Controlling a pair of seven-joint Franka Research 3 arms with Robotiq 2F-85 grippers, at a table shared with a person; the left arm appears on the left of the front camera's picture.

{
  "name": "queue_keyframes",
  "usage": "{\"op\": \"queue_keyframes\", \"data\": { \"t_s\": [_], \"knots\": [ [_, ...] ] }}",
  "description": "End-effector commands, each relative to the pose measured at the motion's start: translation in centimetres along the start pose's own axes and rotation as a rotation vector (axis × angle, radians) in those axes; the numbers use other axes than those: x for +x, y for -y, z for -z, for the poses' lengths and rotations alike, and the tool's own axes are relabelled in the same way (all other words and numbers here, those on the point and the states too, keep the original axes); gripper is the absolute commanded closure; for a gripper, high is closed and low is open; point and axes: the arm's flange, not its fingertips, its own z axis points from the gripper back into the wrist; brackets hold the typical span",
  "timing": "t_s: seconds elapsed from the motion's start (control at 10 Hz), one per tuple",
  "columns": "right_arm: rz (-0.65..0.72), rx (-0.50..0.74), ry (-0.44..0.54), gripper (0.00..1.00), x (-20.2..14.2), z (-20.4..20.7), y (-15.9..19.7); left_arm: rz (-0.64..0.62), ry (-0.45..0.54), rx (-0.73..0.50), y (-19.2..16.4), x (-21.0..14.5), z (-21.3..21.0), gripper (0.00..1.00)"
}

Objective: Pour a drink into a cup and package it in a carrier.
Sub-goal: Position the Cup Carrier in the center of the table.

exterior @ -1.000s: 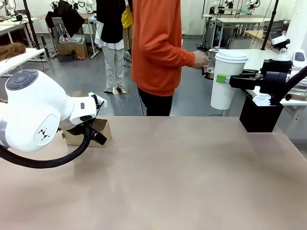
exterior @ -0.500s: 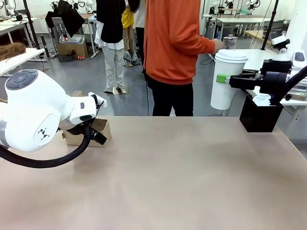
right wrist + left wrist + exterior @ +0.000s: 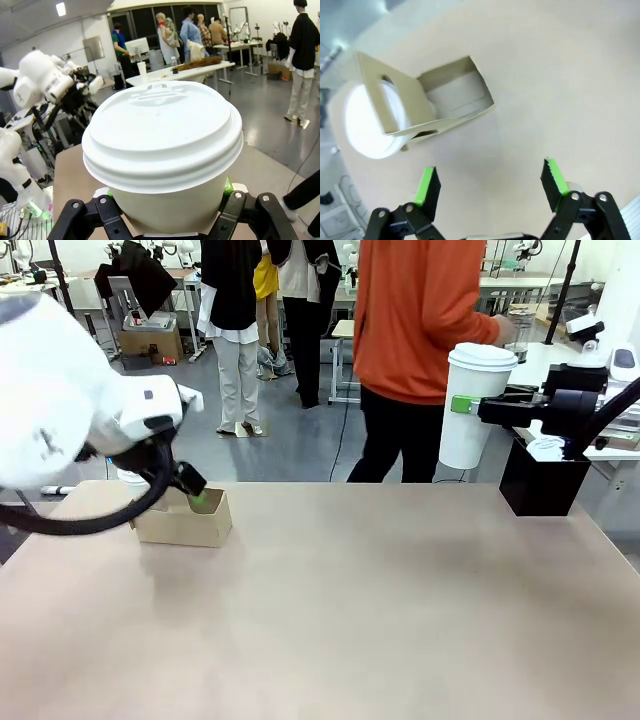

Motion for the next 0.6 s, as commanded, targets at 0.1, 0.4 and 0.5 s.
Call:
{"op": "queue_keyframes", "data": {
  "t_s": [0.1, 0.4, 0.5],
  "knots": [
    [-0.010, -0.001, 0.005, 0.20, 0.4, 0.1, -0.1, -0.113, -0.049, 0.022, -2.0, 3.6, -3.0, 0.00],
    [-0.010, -0.001, 0.005, 0.20, 0.4, 0.1, -0.1, -0.193, -0.093, 0.041, -4.6, 7.5, -2.3, 0.00],
    [-0.010, -0.001, 0.005, 0.20, 0.4, 0.1, -0.1, -0.201, -0.107, 0.031, -5.2, 8.3, -1.6, 0.00]
  ]
}}
